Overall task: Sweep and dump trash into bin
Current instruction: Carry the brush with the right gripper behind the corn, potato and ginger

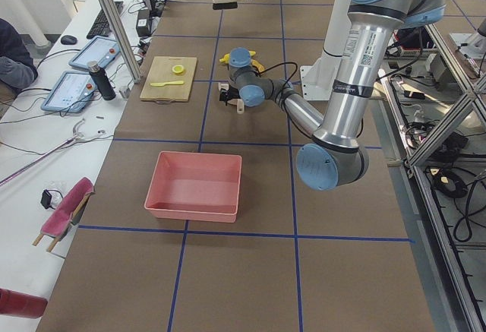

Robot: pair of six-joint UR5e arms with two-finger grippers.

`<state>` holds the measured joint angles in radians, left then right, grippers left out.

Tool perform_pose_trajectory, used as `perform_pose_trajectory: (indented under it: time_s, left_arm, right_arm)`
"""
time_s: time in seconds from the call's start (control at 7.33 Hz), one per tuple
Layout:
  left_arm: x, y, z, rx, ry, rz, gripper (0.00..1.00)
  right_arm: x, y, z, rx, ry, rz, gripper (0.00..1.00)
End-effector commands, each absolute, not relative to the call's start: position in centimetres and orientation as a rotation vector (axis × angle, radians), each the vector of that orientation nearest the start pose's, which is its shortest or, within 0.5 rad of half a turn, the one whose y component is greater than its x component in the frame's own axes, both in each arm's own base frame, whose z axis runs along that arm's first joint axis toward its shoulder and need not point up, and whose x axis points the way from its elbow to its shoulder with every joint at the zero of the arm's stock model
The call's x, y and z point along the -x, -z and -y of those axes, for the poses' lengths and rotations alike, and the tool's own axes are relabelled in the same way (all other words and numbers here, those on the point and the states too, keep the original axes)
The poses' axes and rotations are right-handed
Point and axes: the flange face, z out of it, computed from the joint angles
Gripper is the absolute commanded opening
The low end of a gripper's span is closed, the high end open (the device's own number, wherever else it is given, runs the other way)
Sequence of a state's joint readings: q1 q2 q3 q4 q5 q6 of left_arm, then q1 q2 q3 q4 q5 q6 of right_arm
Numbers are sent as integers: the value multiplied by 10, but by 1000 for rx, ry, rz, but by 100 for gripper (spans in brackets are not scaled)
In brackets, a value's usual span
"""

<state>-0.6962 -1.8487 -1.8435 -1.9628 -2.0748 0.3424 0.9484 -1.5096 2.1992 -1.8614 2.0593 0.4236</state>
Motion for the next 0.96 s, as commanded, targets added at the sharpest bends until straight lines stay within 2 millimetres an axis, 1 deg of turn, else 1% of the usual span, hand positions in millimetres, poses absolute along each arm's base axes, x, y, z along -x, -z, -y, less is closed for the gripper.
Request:
perform_pose_trajectory:
  time_s: [0.0,0.14,0.27,0.41,0.55,0.82]
  left_arm:
    - [-406,-345,428,-805,-1355,-761,99]
    - [-408,-351,430,-793,-1360,-758,98]
    - [-412,-352,430,-787,-1357,-761,98]
    - [-417,-349,426,-788,-1366,-771,98]
    - [-419,-350,427,-783,-1366,-770,98]
    - [-423,-351,427,-780,-1370,-770,97]
  right_arm:
    - [256,-339,421,-89,403,501,0]
    - [279,-340,423,-81,428,483,0]
    - [316,-336,435,-75,444,465,0]
    - [354,-329,433,-48,414,467,0]
    - [373,-323,432,-38,396,469,0]
    - [392,-318,417,-15,362,477,0]
